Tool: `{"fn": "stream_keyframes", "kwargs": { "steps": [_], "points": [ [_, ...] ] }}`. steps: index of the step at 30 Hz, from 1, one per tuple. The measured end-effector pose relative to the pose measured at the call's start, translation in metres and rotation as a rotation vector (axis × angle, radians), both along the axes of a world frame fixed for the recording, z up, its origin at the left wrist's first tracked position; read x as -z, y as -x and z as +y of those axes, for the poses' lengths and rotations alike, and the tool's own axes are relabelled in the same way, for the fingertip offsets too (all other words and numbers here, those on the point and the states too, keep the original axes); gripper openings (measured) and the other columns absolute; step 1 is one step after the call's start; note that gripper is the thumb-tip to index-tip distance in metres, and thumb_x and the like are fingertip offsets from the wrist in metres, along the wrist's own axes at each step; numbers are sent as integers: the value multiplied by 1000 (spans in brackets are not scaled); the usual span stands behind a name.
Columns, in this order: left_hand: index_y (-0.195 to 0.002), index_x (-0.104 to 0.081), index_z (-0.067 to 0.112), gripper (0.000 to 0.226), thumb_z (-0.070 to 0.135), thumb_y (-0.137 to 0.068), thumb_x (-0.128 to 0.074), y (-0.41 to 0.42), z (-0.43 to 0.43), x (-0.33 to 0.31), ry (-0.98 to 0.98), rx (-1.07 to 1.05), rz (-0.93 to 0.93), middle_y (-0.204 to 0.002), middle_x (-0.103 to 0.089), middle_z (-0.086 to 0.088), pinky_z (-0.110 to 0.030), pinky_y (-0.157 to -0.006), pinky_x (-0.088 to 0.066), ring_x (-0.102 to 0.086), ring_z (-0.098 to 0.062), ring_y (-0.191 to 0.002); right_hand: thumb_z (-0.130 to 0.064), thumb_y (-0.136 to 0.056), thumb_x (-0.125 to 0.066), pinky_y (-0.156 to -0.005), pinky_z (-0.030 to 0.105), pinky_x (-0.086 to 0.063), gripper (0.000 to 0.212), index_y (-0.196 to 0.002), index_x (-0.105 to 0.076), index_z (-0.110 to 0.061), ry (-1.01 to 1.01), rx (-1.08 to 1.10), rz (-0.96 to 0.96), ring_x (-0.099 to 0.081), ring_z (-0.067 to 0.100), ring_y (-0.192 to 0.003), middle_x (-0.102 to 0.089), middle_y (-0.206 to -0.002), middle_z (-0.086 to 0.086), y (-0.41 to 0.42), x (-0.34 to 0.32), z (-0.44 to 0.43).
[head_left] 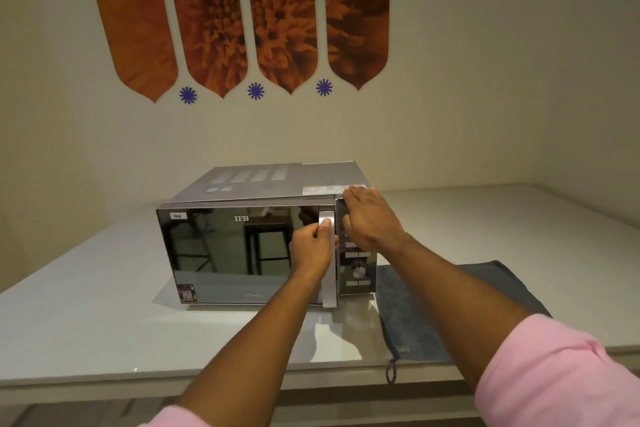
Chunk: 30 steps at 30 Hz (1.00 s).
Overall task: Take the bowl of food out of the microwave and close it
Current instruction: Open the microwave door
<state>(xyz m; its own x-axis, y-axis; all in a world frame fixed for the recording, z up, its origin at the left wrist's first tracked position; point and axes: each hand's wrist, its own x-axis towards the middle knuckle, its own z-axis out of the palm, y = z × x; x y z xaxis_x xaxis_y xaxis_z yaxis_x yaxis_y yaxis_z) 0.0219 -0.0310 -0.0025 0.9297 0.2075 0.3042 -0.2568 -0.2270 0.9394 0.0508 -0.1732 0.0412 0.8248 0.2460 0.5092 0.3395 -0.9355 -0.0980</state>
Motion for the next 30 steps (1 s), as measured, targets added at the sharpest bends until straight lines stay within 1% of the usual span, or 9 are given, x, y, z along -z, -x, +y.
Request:
{"fn": "stream_keyframes", "kwargs": {
  "steps": [3,6,8,11,15,18,22,27,30],
  "points": [
    [-79,-76,27,34,40,-105,-58,23,20,3,-31,74,-27,-78,-80,4,-33,-73,-64,-79,-9,-76,-33,-94,-44,-124,45,-30,57,-147,-45,-9,-9,8,-13,-44,29,-141,-51,-151,14,0,1,2],
    [-69,-74,8,51,48,-99,-63,43,47,-4,-116,5,-101,-66,-75,-10,-47,-65,-62,-73,-24,-60,-33,-96,-44,-126,46,-26,58,-149,-43,-9,2,13,-3,-41,29,-145,-48,-154,14,2,1,2],
    [-65,-69,5,54,48,-98,-63,49,66,-20,-69,-134,-206,-61,-69,-15,-44,-58,-59,-68,-33,-56,-33,-96,-43,-127,47,-26,58,-149,-43,-9,5,21,-1,-41,29,-144,-49,-153,14,1,0,-3],
    [-62,-59,18,44,41,-99,-60,53,108,-52,-207,-333,-314,-59,-60,-1,-36,-59,-54,-58,-19,-56,-33,-97,-43,-128,48,-24,59,-151,-41,-9,12,25,9,-39,30,-146,-47,-156,14,3,0,3],
    [-71,-66,14,38,40,-98,-59,50,152,-79,-678,-420,-127,-74,-66,-6,-50,-83,-61,-66,-26,-74,-33,-99,-43,-128,47,-21,57,-151,-40,-9,-4,36,16,-39,31,-147,-47,-156,15,4,0,7],
    [-86,-71,13,37,48,-96,-63,55,171,-89,-857,-376,112,-85,-71,-9,-52,-91,-61,-69,-30,-84,-33,-99,-41,-127,48,-22,58,-151,-41,-8,-1,49,24,-40,32,-146,-47,-156,16,4,-1,8],
    [-86,-68,12,37,49,-92,-69,62,185,-107,-956,-367,219,-83,-66,-7,-43,-83,-64,-65,-25,-77,-33,-97,-40,-125,50,-25,57,-148,-44,-7,-4,50,28,-43,33,-142,-51,-152,17,6,-3,9],
    [-124,-65,12,54,56,-93,-67,69,194,-120,-1092,-321,292,-103,-65,-7,-38,-83,-59,-65,-27,-94,-33,-98,-42,-125,50,-25,56,-148,-44,-7,-10,54,16,-44,33,-142,-51,-152,16,6,-1,10],
    [-132,-64,11,61,58,-93,-67,72,201,-124,-1153,-307,335,-105,-62,-6,-35,-78,-51,-61,-26,-95,-32,-98,-43,-126,51,-24,56,-148,-44,-6,-8,52,10,-43,33,-142,-51,-151,17,4,2,9]
  ]
}}
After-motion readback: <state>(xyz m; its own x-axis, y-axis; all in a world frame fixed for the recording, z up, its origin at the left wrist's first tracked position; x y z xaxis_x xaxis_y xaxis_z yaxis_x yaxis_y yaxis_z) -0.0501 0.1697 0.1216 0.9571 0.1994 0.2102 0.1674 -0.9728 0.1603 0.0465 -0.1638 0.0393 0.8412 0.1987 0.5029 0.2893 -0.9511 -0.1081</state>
